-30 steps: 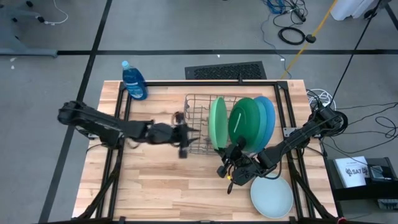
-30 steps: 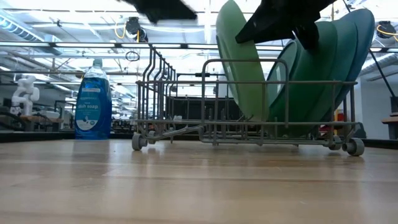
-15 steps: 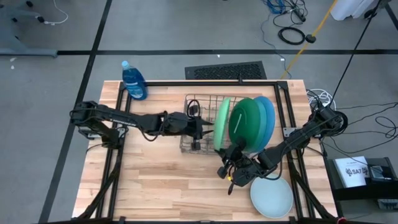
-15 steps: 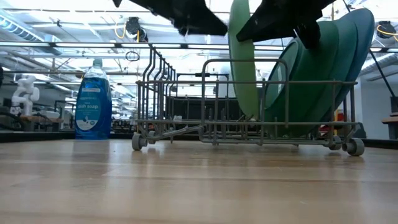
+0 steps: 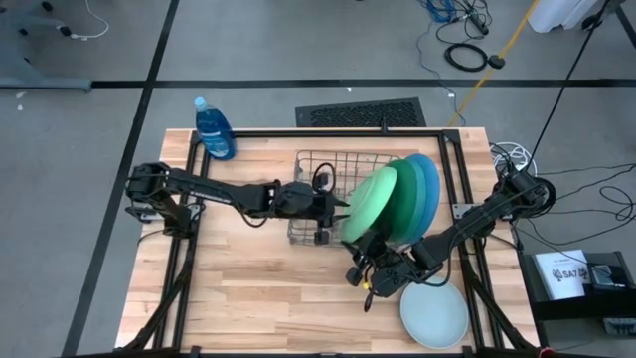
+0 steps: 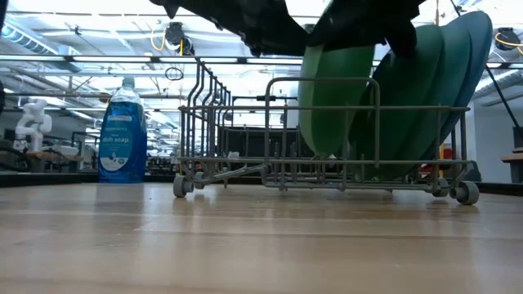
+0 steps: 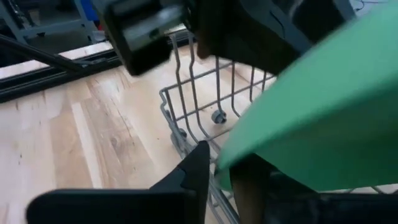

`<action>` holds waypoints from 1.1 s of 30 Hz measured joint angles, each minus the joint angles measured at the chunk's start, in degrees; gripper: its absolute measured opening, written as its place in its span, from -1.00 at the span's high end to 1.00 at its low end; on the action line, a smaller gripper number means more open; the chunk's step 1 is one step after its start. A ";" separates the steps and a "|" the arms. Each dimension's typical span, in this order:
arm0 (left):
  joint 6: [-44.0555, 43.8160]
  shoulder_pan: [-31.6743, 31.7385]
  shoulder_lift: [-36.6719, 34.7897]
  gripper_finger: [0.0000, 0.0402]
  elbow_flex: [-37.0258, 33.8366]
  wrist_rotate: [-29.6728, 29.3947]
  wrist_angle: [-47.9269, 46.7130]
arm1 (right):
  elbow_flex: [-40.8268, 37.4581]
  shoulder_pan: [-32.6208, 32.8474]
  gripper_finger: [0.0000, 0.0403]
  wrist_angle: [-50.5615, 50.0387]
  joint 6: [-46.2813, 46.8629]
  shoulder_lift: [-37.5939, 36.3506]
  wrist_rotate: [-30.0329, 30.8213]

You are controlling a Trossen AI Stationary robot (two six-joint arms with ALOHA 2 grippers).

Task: Sort dishes
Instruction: Put the light green plate into the dish rack

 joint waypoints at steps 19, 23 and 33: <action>-3.80 -0.11 0.28 0.37 0.30 0.42 -2.36 | 3.48 0.03 0.56 -0.45 9.27 -0.39 0.70; -3.83 -0.29 0.28 0.37 0.28 0.77 -2.35 | 3.50 0.03 0.67 -0.46 11.05 -0.40 0.94; -3.80 -0.48 0.28 0.37 0.28 1.32 -3.27 | 3.50 0.80 0.96 -7.02 6.91 -2.30 -2.74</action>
